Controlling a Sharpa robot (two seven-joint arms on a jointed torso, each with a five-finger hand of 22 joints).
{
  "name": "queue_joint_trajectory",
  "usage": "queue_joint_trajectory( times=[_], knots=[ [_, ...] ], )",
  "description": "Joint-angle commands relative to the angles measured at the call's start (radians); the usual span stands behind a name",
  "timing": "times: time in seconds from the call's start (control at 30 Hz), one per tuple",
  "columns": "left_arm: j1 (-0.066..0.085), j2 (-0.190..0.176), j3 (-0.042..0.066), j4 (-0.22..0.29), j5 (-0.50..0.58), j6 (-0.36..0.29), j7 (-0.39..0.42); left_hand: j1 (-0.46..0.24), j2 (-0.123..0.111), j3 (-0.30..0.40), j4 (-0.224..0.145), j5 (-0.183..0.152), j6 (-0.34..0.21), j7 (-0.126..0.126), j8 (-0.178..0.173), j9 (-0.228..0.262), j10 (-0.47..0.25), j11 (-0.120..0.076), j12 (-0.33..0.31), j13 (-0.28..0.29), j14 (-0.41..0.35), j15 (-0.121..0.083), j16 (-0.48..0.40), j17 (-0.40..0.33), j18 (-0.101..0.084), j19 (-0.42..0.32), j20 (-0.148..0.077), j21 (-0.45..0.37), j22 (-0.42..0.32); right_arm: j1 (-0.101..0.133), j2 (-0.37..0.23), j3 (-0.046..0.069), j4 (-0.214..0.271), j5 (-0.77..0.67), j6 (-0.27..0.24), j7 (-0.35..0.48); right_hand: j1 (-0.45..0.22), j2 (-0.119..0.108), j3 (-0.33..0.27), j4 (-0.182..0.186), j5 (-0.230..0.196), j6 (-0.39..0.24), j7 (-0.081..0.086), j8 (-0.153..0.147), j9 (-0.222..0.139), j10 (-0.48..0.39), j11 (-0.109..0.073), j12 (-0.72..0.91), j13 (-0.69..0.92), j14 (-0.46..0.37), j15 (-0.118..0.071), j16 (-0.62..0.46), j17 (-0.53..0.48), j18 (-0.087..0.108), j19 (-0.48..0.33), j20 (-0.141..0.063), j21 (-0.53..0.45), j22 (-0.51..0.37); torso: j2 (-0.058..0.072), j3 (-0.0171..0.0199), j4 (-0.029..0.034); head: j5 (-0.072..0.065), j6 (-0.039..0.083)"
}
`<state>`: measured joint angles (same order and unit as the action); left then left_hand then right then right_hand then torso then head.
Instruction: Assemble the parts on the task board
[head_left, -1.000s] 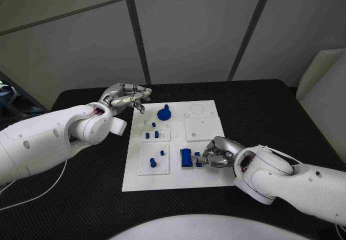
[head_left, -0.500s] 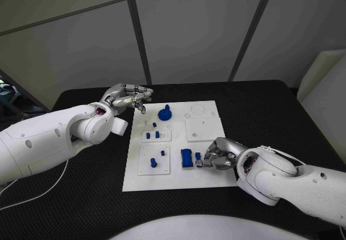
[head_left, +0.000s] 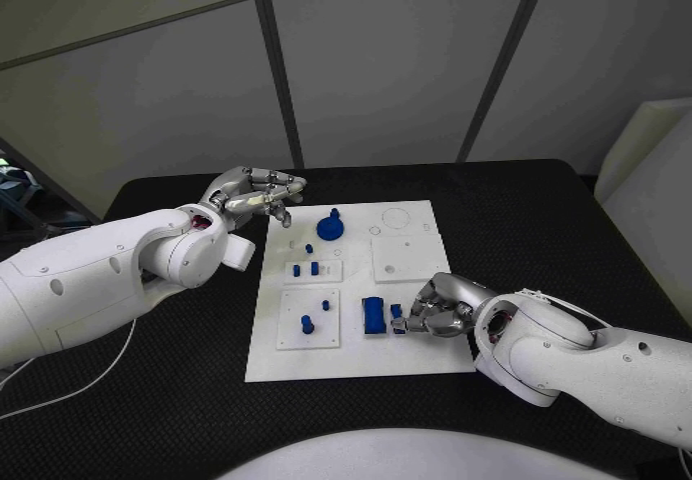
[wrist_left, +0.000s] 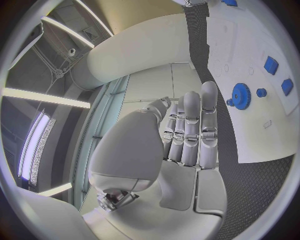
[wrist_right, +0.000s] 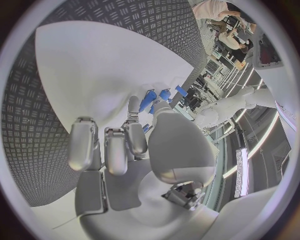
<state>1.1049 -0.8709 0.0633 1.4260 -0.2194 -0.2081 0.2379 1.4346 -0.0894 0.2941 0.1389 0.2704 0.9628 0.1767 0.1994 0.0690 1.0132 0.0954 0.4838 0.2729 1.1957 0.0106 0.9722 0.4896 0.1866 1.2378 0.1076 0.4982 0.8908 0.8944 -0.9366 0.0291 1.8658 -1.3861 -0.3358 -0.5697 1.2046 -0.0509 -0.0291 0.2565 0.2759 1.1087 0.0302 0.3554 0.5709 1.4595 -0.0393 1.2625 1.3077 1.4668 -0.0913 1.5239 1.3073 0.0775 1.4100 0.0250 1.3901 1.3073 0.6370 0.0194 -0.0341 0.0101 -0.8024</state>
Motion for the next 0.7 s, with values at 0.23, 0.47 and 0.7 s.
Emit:
queue_joint_trajectory(
  times=[0.23, 0.47, 0.7],
  knots=[
    [0.001, 0.000, 0.000, 0.001, 0.002, 0.009, 0.008, 0.010, -0.001, 0.002, -0.003, 0.004, -0.004, 0.000, 0.006, 0.000, -0.007, -0.001, 0.004, -0.002, -0.001, 0.004, 0.001, -0.001, -0.004, 0.000, 0.003, -0.005, -0.001, 0.001, 0.023, 0.000, -0.026, 0.000, -0.002, 0.022, 0.068, 0.020, -0.017, -0.016, -0.064, 0.001, -0.006, 0.005, 0.000, 0.013, -0.005, 0.010, 0.069, 0.091, -0.008, 0.006, 0.201, -0.019, 0.003, -0.008, -0.002, 0.050, 0.001, 0.0005, -0.0005, 0.003, -0.002],
    [0.001, 0.000, 0.000, 0.001, 0.002, 0.009, 0.008, 0.010, -0.001, 0.002, -0.003, 0.004, -0.004, 0.000, 0.006, 0.000, -0.007, -0.001, 0.004, -0.002, -0.001, 0.004, 0.001, -0.001, -0.004, 0.000, 0.003, -0.005, -0.001, 0.001, 0.022, 0.000, -0.025, 0.000, -0.015, 0.031, 0.068, 0.022, -0.024, -0.012, -0.070, 0.002, -0.005, 0.005, 0.000, 0.015, -0.004, 0.015, 0.073, 0.091, -0.008, 0.006, 0.201, -0.019, 0.003, -0.008, -0.001, 0.051, -0.001, 0.0002, -0.0018, 0.002, -0.002],
    [0.001, -0.001, 0.000, 0.002, 0.002, 0.008, 0.010, 0.009, -0.001, 0.002, -0.003, 0.003, -0.004, 0.000, 0.006, 0.000, -0.008, 0.000, 0.004, -0.002, -0.001, 0.004, 0.001, -0.001, -0.004, 0.000, 0.003, -0.005, -0.001, 0.001, -0.001, 0.000, 0.004, 0.006, -0.053, 0.076, 0.059, 0.010, -0.057, 0.004, -0.049, -0.001, -0.003, 0.004, 0.000, 0.011, -0.002, 0.006, 0.068, 0.089, -0.006, 0.001, 0.193, -0.017, -0.002, -0.006, -0.008, 0.044, -0.002, 0.0008, -0.0011, 0.002, 0.000]
  ],
)
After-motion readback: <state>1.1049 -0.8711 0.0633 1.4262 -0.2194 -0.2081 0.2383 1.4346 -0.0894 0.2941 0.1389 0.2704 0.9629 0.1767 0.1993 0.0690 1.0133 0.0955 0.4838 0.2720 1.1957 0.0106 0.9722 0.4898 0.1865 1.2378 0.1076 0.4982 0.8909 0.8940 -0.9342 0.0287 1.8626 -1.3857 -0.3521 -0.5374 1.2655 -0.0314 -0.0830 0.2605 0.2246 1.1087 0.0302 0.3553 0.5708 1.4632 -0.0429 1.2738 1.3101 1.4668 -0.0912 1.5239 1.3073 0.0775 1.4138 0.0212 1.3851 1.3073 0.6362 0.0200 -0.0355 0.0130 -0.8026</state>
